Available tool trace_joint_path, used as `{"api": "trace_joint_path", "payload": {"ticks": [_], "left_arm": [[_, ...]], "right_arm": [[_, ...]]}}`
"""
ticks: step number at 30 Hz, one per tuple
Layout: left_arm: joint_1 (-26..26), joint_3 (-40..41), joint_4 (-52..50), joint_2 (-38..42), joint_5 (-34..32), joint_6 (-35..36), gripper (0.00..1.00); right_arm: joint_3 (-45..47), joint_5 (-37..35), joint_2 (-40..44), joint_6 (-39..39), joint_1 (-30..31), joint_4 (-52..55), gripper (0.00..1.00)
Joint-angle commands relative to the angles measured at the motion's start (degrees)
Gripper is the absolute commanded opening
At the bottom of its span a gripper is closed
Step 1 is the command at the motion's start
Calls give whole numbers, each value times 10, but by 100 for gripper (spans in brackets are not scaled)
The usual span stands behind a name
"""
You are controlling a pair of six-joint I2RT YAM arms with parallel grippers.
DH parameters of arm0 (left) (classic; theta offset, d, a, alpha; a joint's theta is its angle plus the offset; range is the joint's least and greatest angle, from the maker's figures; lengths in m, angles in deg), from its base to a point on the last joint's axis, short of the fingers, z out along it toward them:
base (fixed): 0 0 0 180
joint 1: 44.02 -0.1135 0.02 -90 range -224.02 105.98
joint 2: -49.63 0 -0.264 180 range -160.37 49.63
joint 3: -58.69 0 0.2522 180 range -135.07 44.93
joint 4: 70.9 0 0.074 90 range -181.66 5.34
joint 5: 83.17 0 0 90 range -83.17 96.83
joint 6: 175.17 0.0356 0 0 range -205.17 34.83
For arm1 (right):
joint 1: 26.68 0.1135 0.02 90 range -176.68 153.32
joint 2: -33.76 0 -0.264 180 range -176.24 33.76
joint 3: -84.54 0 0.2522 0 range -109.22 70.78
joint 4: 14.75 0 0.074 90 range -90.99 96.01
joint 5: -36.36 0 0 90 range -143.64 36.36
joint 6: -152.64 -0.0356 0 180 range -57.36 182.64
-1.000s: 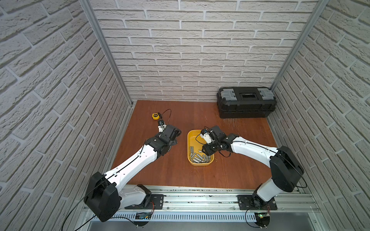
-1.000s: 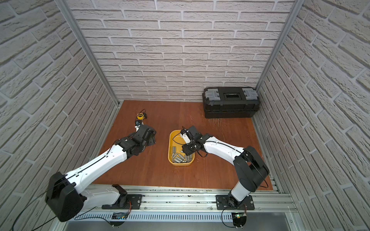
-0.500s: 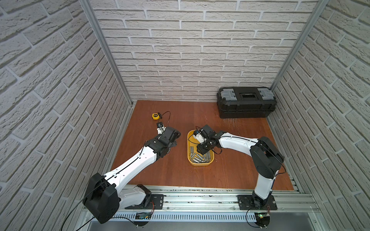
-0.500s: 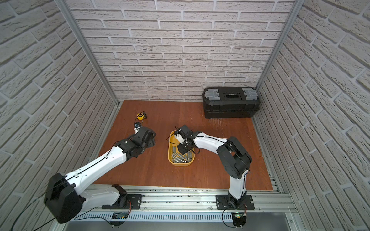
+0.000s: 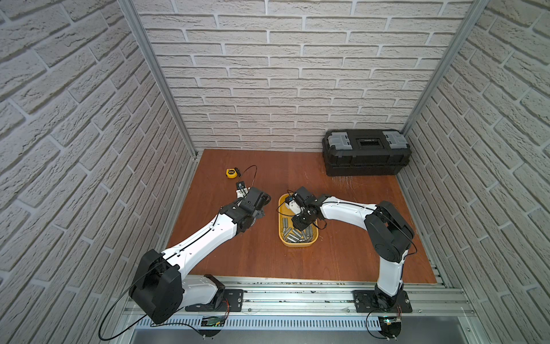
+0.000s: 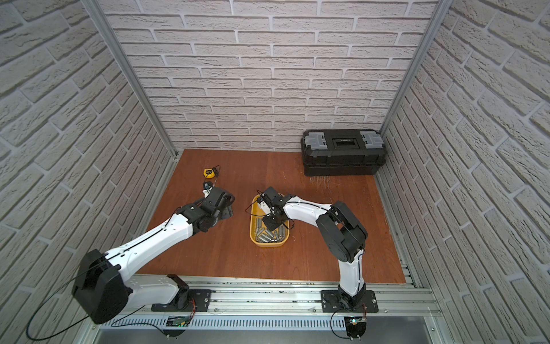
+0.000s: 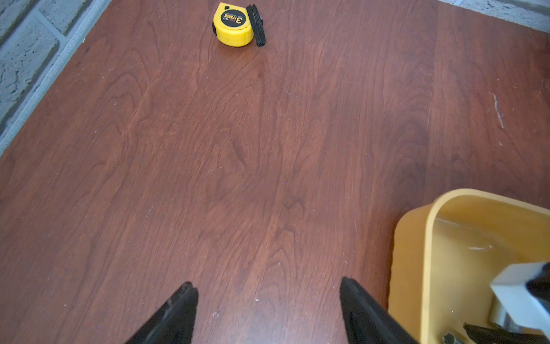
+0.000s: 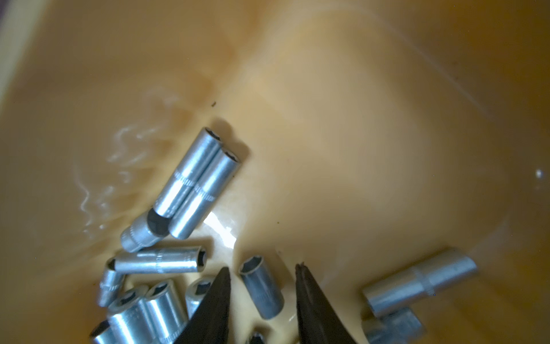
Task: Take out the socket from the storage box
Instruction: Pick up the socket head from the storage box.
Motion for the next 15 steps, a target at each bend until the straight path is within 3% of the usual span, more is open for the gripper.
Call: {"api": "trace_joint_path", "payload": {"ticks": [1, 15], "left_arm": [[-7, -15, -7, -2, -2, 9, 80], [-13, -22, -11, -6, -1, 23, 80]], "right_arm": [[-8, -20, -3, 7, 6, 15, 37], [-23, -36, -24, 5, 15, 18, 26]]}}
